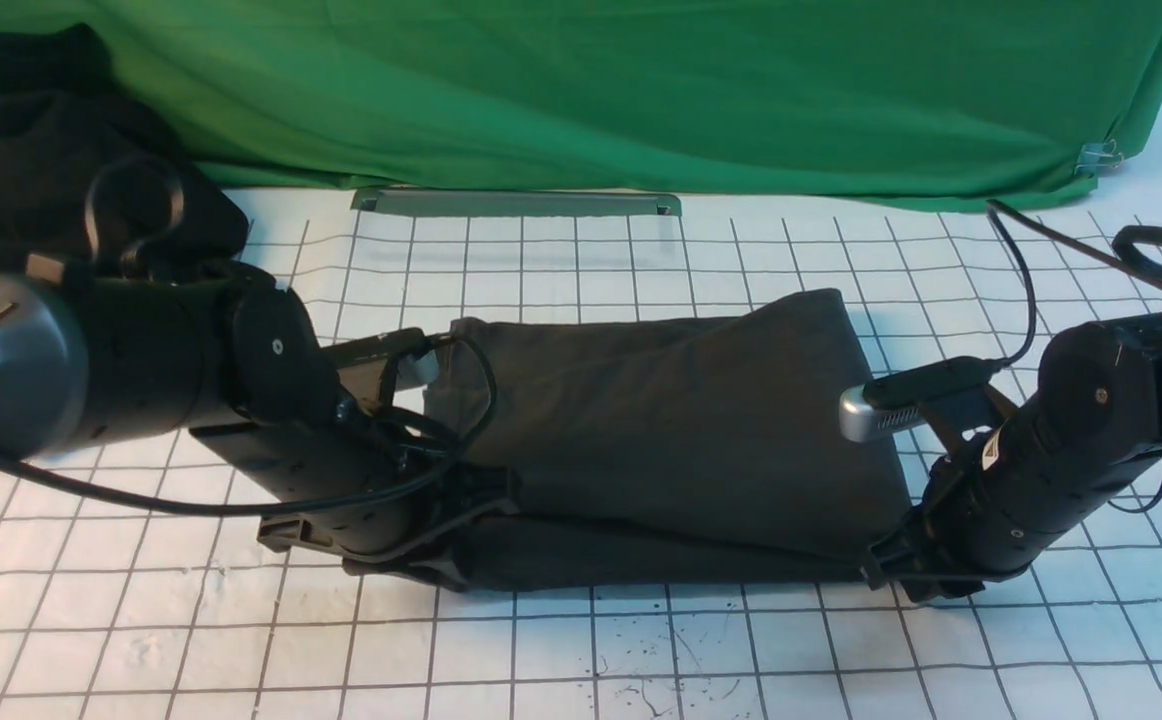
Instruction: Fold a long-sleeved shirt over a white checkered tablecloth.
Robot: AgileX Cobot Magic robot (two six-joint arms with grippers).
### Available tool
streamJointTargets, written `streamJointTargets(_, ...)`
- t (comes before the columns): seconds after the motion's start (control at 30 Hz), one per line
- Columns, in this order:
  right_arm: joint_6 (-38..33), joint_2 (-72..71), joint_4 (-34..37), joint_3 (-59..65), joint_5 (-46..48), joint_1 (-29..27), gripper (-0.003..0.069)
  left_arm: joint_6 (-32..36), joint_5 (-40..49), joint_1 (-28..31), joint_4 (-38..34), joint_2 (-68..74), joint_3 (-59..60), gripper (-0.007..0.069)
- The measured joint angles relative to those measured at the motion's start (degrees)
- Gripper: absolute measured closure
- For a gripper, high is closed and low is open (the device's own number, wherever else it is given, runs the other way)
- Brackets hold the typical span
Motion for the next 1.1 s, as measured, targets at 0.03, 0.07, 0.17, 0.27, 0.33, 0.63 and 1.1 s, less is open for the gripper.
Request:
streamJointTargets(0.03, -0.07, -0.29, 0.16, 0.0, 0.46, 0.0, 0.0624, 0.14, 0.0, 0.0, -0.08, -0.37, 0.0, 0.0573)
streamJointTargets(0.07, -0.07, -1.34, 0.27, 0.0, 2.28, 0.0, 0.0629, 0.26, 0.21, 0.0, -0.08, -1.3, 0.0, 0.0597)
streamJointTargets(0.17, -0.11, -4.51, 0.65, 0.0, 7.18, 0.0, 0.063, 0.7, 2.05, 0.0, -0.35, -3.79, 0.0, 0.0601)
streamJointTargets(0.27, -0.22, -7.31, 0.9, 0.96, 10.52, 0.0, 0.063, 1.11, 5.23, 0.0, -0.67, -5.5, 0.0, 0.0601)
streamJointTargets(0.33, 0.09, -8.77, 1.09, 2.53, 11.62, 0.0, 0.063, 1.22, 8.14, 0.0, -1.42, -5.99, 0.11, 0.0601)
streamJointTargets(0.63, 1.11, -8.72, 1.66, 6.78, 9.14, 0.06, 0.0625, 1.23, 9.5, 0.0, -4.13, -6.04, 3.27, 0.0601)
streamJointTargets(1.1, 0.03, -10.15, 0.56, 3.14, 18.07, 0.06, 0.0278, 1.23, 13.87, 0.0, -1.83, -6.93, 2.11, 0.0347)
